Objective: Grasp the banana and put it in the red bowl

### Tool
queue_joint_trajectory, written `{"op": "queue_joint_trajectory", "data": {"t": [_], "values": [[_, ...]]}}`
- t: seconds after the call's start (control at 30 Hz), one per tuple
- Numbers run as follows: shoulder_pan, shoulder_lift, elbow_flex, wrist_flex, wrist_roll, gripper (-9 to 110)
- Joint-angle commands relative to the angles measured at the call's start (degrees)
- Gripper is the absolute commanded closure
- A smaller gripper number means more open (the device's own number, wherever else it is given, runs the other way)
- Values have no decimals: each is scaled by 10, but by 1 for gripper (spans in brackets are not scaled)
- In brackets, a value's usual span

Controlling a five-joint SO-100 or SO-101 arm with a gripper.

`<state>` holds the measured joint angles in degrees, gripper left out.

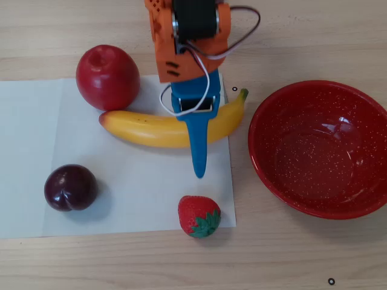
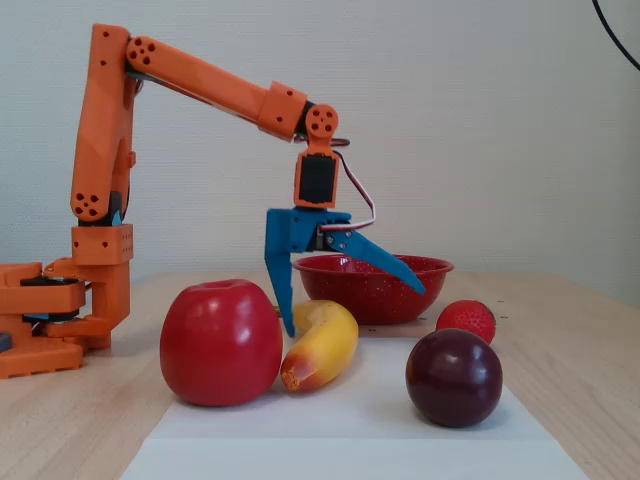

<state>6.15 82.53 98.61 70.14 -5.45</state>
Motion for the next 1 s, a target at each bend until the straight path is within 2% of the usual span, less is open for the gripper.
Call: {"op": "queue_joint_trajectory", "data": {"t": [0.0, 0.57, 0.97], "values": [[-12, 24, -56, -1, 11, 29], [-34, -64, -109, -22, 17, 29], [-45, -58, -111, -31, 16, 58]]}}
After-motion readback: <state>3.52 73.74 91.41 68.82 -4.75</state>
